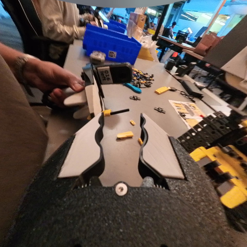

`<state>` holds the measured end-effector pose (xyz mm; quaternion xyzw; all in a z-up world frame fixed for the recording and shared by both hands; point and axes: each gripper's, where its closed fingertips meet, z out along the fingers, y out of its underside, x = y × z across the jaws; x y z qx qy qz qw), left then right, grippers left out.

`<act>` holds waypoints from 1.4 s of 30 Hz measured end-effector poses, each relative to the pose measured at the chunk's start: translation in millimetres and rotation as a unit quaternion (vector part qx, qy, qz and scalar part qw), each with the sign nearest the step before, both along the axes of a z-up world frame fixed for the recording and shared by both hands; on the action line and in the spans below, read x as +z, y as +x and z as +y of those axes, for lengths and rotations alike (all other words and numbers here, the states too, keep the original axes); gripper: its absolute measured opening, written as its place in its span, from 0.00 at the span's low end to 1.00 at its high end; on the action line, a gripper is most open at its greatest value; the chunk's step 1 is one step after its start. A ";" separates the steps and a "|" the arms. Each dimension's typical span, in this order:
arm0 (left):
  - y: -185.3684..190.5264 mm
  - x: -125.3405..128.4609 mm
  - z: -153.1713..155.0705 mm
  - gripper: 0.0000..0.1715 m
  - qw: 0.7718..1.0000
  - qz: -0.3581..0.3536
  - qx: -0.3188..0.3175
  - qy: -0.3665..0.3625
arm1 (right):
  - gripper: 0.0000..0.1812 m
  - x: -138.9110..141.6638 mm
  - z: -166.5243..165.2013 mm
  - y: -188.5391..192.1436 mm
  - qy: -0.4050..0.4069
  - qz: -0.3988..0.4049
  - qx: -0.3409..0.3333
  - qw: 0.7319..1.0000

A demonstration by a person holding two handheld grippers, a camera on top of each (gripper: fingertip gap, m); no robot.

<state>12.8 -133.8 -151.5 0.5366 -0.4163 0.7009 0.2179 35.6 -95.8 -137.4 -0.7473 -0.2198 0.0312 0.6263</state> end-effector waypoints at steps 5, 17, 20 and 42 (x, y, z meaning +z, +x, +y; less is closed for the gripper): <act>-2.4 3.1 -6.6 0.02 1.000 -0.009 -0.017 -0.006 | 0.35 4.3 -4.7 -7.0 -0.020 0.085 0.050 0.995; -9.8 3.7 -22.8 0.02 0.998 -0.023 -0.060 0.015 | 0.20 2.5 -13.7 -19.9 0.020 -0.003 0.080 0.997; -10.4 1.3 -25.0 0.03 0.997 -0.025 -0.063 0.029 | 0.06 3.6 -13.5 -15.1 0.021 -0.001 0.067 0.997; -4.9 -48.4 29.2 0.01 0.930 0.011 0.010 0.367 | 0.17 -42.3 2.2 21.1 -0.143 0.016 -0.024 0.989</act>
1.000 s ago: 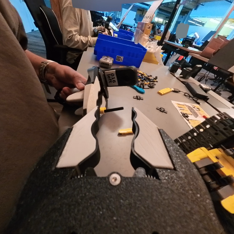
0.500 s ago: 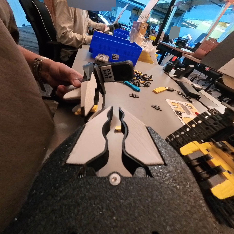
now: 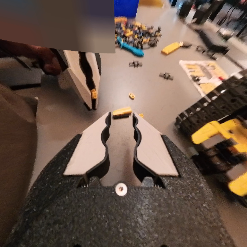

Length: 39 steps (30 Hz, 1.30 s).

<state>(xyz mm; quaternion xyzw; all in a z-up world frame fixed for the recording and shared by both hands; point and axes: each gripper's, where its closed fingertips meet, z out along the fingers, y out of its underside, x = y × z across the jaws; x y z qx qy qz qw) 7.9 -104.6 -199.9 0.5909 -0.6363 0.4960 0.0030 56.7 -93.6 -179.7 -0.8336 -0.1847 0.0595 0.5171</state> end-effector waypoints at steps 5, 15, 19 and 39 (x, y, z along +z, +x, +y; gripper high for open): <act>5.6 -11.0 17.3 0.01 0.989 -0.038 0.010 0.142 | 0.20 -29.2 7.4 -10.8 -0.094 -0.015 0.024 0.995; 4.7 1.2 14.3 0.01 0.982 -0.109 0.003 0.156 | 0.24 -42.6 22.9 -12.9 -0.131 -0.035 0.049 0.990; 4.4 1.8 13.8 0.01 0.982 -0.111 0.001 0.156 | 0.21 -45.5 20.7 -10.9 -0.143 -0.028 0.046 0.988; 4.6 -5.2 11.9 0.01 0.983 -0.090 -0.010 0.159 | 0.25 -36.1 3.9 -16.2 -0.121 -0.009 0.059 0.991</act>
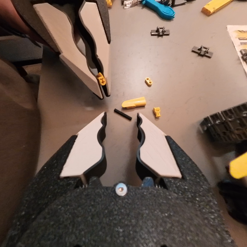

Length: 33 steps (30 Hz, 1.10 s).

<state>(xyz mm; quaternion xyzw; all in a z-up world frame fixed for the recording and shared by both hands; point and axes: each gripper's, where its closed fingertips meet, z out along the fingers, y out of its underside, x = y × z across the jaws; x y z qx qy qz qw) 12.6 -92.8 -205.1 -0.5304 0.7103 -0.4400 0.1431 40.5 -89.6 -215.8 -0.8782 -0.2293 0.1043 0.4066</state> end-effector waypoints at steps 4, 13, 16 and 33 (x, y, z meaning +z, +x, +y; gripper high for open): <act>0.2 0.0 0.1 0.01 1.000 -0.001 0.001 0.003 | 0.24 -6.5 -0.7 -4.0 -0.018 -0.008 0.024 1.000; 0.4 -0.5 -0.1 0.01 1.000 0.006 -0.001 -0.009 | 0.12 -8.9 -20.9 -3.7 -0.022 -0.017 0.022 0.999; 0.6 -1.7 -0.6 0.01 1.000 0.011 -0.002 -0.010 | 0.13 -6.3 -17.6 1.4 -0.015 -0.011 0.006 1.000; -4.2 -17.6 19.3 0.01 0.991 0.001 0.002 0.137 | 0.01 12.2 -9.1 -17.1 0.044 -0.001 0.055 0.998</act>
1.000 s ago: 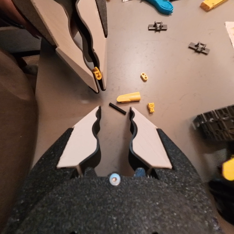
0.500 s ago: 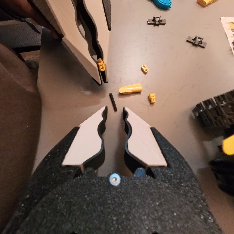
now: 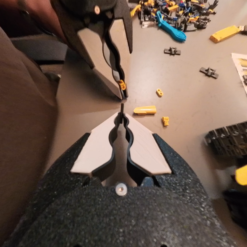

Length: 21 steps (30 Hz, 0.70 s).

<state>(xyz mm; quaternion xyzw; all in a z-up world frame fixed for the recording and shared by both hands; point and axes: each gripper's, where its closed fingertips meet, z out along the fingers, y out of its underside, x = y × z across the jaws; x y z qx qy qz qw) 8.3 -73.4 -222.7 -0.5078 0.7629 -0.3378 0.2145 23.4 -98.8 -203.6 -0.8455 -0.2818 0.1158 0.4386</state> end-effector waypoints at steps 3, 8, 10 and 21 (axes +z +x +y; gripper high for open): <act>-1.0 -2.0 -1.8 0.02 0.997 -0.024 -0.032 0.065 | 0.01 1.1 1.2 -4.6 -0.019 0.034 0.005 0.999; 0.3 -2.5 -3.8 0.02 0.992 -0.038 -0.054 0.104 | 0.01 -3.2 6.3 -14.1 -0.056 0.058 0.016 0.997; 0.1 -2.7 -3.7 0.02 0.988 -0.043 -0.062 0.132 | 0.01 -4.0 6.8 -15.6 -0.064 0.062 0.019 0.996; 0.1 -2.8 -4.4 0.02 0.970 -0.026 -0.101 0.221 | 0.01 3.1 5.8 -14.5 -0.107 0.073 0.034 0.991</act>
